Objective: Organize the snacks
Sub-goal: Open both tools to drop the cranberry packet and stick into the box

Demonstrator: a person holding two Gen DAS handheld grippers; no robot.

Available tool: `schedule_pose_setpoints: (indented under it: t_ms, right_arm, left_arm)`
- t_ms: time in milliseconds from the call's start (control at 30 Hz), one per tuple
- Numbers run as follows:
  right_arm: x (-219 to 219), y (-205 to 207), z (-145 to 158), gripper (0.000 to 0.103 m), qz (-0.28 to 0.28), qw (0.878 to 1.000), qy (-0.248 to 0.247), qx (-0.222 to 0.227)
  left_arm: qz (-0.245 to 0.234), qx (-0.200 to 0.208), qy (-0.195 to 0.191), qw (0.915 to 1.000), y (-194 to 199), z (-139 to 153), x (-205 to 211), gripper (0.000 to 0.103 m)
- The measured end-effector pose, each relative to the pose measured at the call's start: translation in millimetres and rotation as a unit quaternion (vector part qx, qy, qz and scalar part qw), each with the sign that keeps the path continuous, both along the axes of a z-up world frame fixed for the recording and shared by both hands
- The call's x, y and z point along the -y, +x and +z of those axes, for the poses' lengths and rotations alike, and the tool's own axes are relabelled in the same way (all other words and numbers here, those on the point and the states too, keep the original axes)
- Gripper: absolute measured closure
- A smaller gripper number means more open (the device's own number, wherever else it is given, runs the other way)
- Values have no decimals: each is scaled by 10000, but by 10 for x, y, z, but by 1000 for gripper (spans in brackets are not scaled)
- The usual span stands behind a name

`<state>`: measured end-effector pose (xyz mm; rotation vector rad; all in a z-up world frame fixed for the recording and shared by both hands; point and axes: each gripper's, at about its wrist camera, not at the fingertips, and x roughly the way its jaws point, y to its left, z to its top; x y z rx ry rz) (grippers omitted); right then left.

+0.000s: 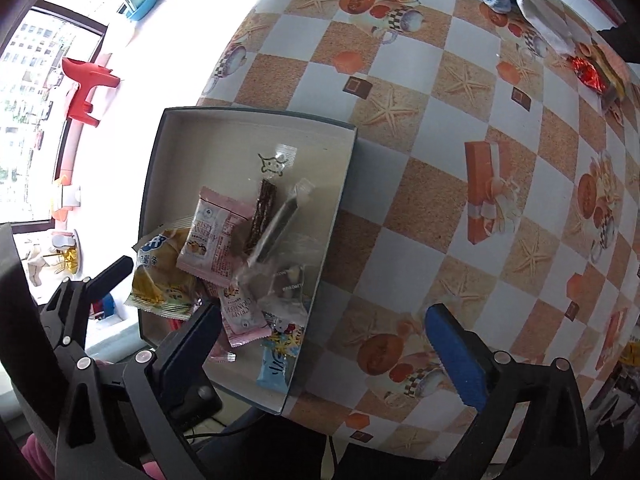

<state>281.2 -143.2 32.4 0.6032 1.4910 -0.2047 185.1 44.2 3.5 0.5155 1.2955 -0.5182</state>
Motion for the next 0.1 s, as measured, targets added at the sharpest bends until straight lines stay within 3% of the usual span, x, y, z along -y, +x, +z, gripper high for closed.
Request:
schedule_pose_setpoints:
  t_ms: [100]
  right_arm:
    - [136,-195,-9,1,-243,9997,-10,44]
  left_arm:
    - [-67,141,-259,9995,24,133,43,7]
